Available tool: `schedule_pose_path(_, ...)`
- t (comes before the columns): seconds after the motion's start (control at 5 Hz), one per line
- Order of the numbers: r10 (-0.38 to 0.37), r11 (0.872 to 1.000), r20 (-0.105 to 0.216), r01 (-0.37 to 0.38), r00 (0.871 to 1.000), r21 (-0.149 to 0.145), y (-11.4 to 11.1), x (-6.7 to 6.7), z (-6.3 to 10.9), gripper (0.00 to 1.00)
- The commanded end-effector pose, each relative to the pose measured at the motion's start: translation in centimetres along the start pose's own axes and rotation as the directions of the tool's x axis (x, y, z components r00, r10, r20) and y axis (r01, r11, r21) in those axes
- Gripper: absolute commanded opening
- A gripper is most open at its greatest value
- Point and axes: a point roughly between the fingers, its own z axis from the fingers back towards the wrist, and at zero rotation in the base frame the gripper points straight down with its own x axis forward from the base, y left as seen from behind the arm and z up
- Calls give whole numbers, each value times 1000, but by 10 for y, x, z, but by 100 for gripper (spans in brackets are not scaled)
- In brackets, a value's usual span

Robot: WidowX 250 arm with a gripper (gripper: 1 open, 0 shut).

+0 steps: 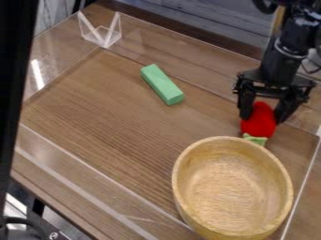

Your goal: Move the red fruit to the right

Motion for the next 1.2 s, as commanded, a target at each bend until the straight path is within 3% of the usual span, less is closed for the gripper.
schedule_pose_path(0.0,-17,1000,26,18,1000,-24,-2,4,8,100)
schedule_pose_path(0.4,79,997,-2,-79,997,-10,-19,-11,5,100)
schedule_pose_path(1.0,-24,1000,-2,24,1000,0,-12,3,2,100)
